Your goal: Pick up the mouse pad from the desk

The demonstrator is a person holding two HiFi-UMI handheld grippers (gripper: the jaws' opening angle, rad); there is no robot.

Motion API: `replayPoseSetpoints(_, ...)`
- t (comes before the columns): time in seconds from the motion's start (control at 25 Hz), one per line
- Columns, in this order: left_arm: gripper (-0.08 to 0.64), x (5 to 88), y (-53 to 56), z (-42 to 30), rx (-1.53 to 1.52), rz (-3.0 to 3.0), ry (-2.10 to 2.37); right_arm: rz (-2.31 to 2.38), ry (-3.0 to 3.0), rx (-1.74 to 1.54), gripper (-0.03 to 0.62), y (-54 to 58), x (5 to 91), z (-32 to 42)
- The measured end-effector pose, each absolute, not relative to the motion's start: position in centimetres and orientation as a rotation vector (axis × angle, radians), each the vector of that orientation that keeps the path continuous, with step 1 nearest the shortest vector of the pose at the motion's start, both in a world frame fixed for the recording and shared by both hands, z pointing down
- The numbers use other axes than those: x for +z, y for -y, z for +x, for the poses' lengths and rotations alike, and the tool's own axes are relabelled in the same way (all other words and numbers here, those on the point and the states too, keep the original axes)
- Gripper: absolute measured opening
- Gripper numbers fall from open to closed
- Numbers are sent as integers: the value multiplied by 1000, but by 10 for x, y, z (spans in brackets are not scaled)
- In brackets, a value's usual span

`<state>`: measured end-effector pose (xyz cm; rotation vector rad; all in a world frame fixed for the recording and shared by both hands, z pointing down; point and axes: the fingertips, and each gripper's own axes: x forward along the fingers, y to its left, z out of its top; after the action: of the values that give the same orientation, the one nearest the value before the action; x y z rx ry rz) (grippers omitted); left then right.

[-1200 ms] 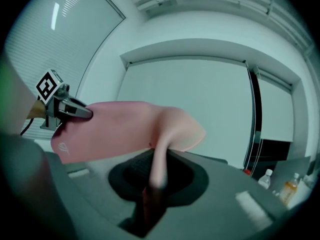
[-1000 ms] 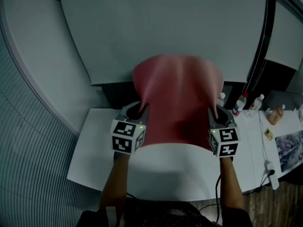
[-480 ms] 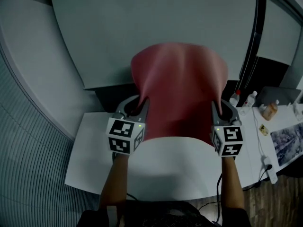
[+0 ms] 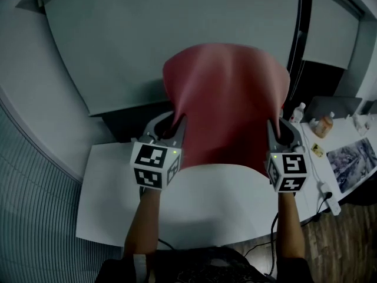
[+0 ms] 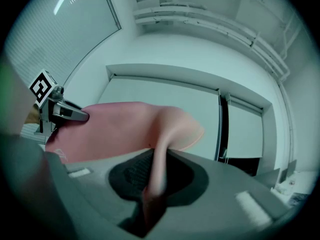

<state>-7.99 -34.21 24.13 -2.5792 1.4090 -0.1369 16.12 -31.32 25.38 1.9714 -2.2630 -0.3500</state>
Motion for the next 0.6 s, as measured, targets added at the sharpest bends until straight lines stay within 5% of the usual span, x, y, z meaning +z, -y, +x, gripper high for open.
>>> replayPoseSetpoints(0.6,63,243,333,-2,-87,-2691,-1197,2167,2087,-308,60,265,251,233)
